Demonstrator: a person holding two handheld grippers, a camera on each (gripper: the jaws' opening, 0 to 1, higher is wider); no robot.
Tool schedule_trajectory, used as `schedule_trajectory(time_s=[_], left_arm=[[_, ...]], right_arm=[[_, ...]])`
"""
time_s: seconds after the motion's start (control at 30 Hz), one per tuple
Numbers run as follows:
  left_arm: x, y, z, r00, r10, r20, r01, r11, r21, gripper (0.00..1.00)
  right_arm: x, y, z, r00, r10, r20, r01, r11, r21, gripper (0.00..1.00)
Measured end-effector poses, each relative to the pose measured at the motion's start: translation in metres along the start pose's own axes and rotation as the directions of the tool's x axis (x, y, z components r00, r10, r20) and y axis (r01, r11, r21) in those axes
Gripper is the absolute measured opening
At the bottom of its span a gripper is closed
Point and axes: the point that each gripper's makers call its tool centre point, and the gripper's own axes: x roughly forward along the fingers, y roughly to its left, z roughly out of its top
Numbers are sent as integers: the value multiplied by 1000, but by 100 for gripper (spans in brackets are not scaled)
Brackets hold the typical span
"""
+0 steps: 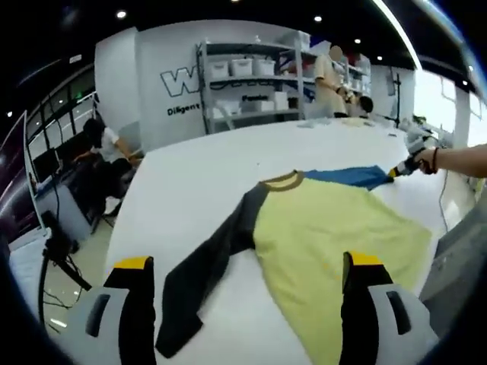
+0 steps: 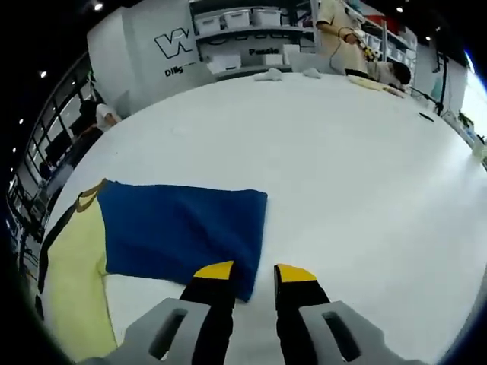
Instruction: Fold the garment on the visible template until the final outline fits inside the template.
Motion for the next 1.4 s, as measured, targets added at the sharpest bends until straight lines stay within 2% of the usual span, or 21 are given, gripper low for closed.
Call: schedule_trajectory(time_s=[0.1, 0.27, 0.37, 0.5, 0.77, 0.93, 1.13, 1.23, 1.3, 1.4], left_arm=[[-5, -6, -1, 1000, -22, -10, 22, 1000, 0, 99], [-16, -8, -1, 1000, -28, -12, 29, 1000, 13, 98], [-21, -8, -2, 999, -40, -16, 40, 999, 16, 99], [-26, -10, -7, 998, -47, -32, 47, 999, 4, 98], [-30, -22, -13, 993, -95, -63, 96, 995, 4, 99], [-30, -30, -11, 989, -137, -48, 136, 991, -16, 99], [-30, -36, -17, 985, -162, -63, 161, 987, -23, 99], [-31, -37, -18, 984, -165, -69, 163, 986, -31, 99], [-31, -34, -17, 988, -140, -65, 138, 990, -30, 99], [-34, -34, -17, 988, -135, -75, 133, 991, -29, 99]], right_arm=[[2, -1, 1, 1000, -9, -4, 8, 997, -80, 11], [3, 3, 1, 1000, -17, 5, 18, 991, -133, 7], [3, 2, 2, 1000, -24, 10, 25, 996, -90, 0], [4, 4, 4, 1000, -19, -9, 19, 999, -48, 0], [-5, 4, 16, 1000, -12, 10, 12, 1000, 18, 0], [-14, 10, 26, 1000, 5, 27, -5, 1000, 11, 0], [-27, 23, 43, 999, 26, 48, -26, 1000, 16, 0], [-31, 33, 51, 998, 43, 54, -43, 999, 2, 0], [-34, 38, 56, 997, 49, 59, -48, 999, -12, 0], [-37, 47, 62, 996, 61, 71, -59, 998, -28, 0]])
